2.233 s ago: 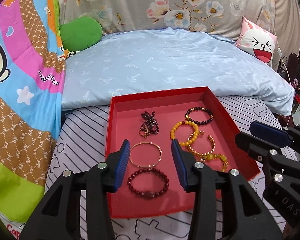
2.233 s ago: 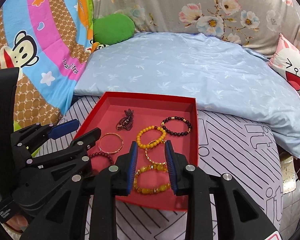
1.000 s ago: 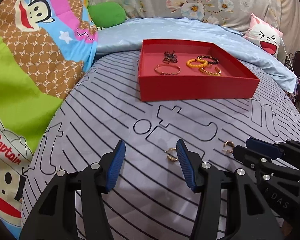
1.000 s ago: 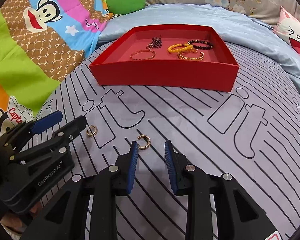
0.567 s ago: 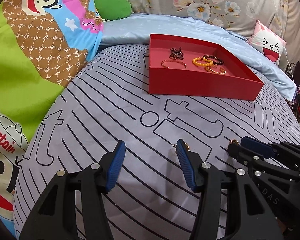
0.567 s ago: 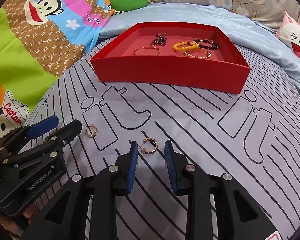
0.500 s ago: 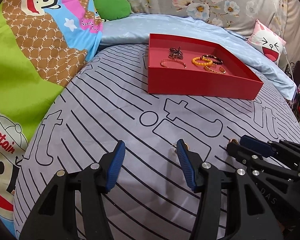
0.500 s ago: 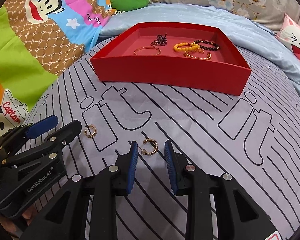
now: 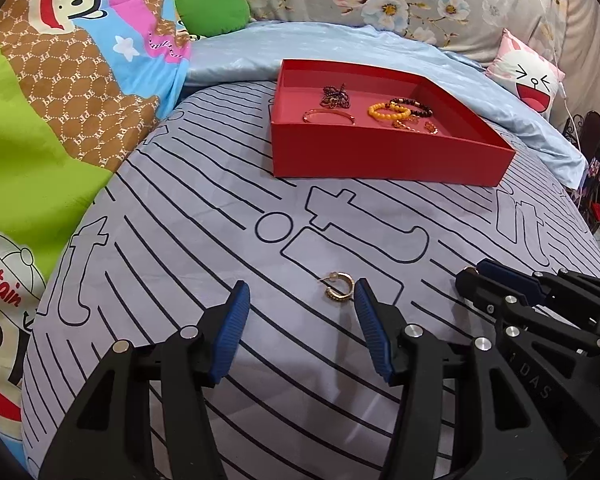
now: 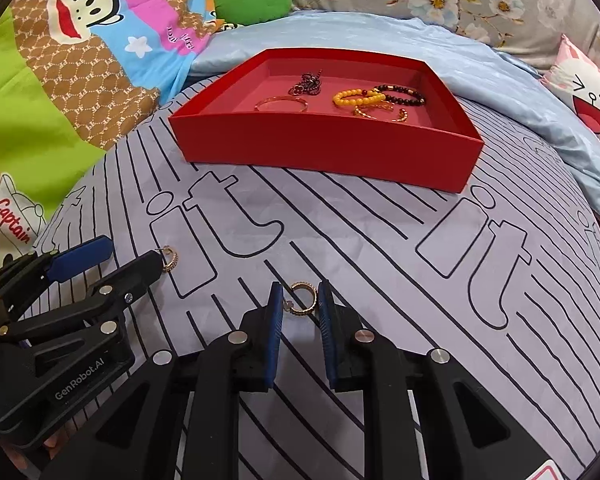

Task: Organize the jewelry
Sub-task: 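Grasp one gold hoop earring with the left tool while the right tool grasps the other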

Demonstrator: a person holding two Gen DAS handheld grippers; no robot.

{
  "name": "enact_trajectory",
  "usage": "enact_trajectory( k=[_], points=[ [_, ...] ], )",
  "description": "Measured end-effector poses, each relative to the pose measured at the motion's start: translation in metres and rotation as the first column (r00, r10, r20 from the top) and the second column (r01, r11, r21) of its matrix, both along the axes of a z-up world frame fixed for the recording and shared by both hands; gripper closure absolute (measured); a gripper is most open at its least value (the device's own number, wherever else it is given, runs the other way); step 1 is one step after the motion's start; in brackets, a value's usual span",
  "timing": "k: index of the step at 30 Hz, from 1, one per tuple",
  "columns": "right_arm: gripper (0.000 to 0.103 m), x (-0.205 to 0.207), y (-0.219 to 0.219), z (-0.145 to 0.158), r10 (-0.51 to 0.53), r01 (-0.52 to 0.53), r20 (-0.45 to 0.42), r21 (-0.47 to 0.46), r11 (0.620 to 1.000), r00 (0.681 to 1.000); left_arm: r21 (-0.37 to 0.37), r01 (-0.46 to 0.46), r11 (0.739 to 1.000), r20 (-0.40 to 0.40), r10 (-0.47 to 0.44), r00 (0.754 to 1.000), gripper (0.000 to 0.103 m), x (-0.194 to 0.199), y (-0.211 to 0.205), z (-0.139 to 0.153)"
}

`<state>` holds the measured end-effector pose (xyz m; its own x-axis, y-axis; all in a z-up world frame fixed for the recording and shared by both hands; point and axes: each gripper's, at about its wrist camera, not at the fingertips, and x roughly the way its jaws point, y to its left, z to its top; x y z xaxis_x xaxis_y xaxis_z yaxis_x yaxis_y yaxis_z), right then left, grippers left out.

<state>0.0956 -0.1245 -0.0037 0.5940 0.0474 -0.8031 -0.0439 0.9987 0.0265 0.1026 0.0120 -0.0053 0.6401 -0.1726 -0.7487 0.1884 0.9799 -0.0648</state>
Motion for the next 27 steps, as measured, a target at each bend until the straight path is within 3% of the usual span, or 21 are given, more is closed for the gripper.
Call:
enact_trajectory(
  k=[12, 27],
  points=[
    [0.086, -0.003, -0.013, -0.001, -0.035, 0.035, -0.008, 0.031, 0.999, 0.999, -0.013, 0.002, 1.000, -0.034, -0.002, 0.999, 0.053, 0.008, -0.008, -0.005],
    [0.086, -0.003, -0.015, -0.002, -0.038, 0.038, -0.010, 0.041, 0.998, 0.999, 0.002, 0.045, 0.999, -0.029, -0.045, 0.999, 0.086, 0.008, -0.016, -0.004]
  ],
)
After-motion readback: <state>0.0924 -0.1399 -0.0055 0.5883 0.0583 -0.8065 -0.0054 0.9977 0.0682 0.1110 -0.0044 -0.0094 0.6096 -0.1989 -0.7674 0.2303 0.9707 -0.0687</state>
